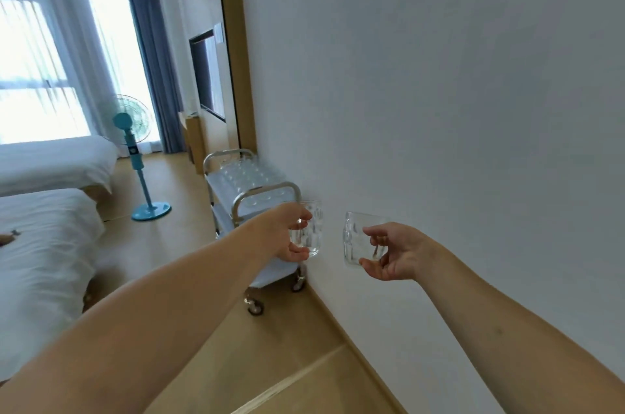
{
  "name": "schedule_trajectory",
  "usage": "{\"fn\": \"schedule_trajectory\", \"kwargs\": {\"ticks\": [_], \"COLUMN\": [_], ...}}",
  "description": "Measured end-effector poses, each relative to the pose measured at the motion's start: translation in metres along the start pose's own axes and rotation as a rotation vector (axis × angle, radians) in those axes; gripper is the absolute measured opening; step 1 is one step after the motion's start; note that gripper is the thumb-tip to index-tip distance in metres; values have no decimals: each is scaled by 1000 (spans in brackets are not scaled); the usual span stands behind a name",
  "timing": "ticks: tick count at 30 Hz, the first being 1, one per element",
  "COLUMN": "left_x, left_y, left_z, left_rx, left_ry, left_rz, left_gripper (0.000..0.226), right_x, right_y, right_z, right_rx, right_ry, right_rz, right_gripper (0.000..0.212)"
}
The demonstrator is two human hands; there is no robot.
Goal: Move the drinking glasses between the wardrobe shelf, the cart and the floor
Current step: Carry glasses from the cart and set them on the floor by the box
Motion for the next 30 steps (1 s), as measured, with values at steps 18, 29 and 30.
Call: {"fn": "schedule_trajectory", "kwargs": {"ticks": [18,29,30], "left_x": [-129,-218,-227], "left_y": [-139,-254,-269], "left_z": [117,149,159], "left_rx": [233,323,319], "left_ry": [-162,-207,-202], "left_rz": [231,247,242], "left_gripper": [19,26,25], "right_x": [-252,-353,-364], "right_y": [166,282,298], "right_z": [-43,-27,-27], "right_rx": [123,185,176], "right_ry": [158,209,207], "right_rz": [-334,-395,-395], "right_gripper": [19,19,19]}}
Point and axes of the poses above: each hand's wrist, its own x-axis away from the middle knuckle, its own y-axis out of the palm, z = x × y, the point moved 6 cm from there along -x, towards the middle knuckle, and after that the axes turned 14 degrees about -y, right-handed, at the moved point
